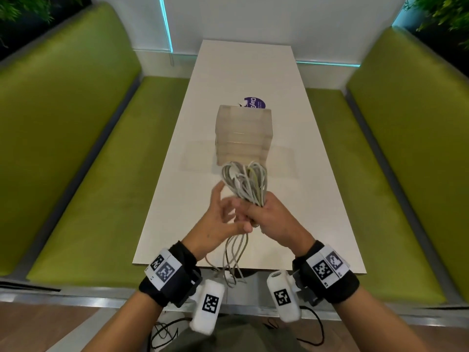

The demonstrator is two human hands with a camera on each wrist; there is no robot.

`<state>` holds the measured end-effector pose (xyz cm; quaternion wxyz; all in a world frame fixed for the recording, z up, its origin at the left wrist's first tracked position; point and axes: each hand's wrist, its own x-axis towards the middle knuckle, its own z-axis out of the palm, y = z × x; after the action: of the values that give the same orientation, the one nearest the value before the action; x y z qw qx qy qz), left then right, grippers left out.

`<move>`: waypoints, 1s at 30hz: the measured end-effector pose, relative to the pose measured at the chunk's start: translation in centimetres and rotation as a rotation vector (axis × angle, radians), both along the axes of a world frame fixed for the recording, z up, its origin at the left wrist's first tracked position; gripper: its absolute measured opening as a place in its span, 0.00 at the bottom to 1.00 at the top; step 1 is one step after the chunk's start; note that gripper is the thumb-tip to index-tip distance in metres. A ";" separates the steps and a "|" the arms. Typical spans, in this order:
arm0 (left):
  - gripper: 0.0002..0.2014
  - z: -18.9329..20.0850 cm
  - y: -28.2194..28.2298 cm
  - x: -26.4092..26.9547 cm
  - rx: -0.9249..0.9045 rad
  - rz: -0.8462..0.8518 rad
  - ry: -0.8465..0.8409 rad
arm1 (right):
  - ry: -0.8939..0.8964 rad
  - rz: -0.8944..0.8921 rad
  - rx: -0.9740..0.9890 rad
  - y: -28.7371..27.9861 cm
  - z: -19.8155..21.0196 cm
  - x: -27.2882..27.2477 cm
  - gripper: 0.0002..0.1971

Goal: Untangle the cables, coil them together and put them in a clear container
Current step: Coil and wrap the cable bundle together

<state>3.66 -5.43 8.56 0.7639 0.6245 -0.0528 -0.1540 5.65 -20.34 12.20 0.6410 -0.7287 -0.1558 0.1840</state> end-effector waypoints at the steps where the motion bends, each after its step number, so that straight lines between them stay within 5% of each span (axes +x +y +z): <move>1: 0.41 -0.4 -0.3 -0.3 0.060 -0.066 -0.010 | -0.006 -0.015 0.031 -0.1 0.1 0.2 0.13; 3: 0.20 -0.8 -0.8 -0.7 0.151 -0.134 -0.067 | -0.002 -0.033 0.083 -0.3 0.4 0.3 0.13; 5: 0.15 -0.6 -0.8 -0.9 0.209 -0.125 -0.094 | 0.021 -0.042 0.136 -0.5 0.6 0.4 0.12; 9: 0.28 -1.1 -1.1 -0.8 0.214 -0.072 -0.100 | 0.054 -0.102 0.205 -0.6 0.6 0.5 0.11; 20: 0.15 -1.6 -0.9 -1.2 0.260 -0.047 -0.130 | -0.010 -0.195 0.299 -1.2 1.7 1.5 0.10; 30: 0.12 0.0 2.2 0.2 0.396 -0.192 -0.088 | -0.168 -0.047 -0.129 -3.5 2.7 2.6 0.12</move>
<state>3.91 -3.21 8.59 0.6053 0.7604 -0.1142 -0.2059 8.26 -23.82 14.94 0.5816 -0.7847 -0.1799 0.1167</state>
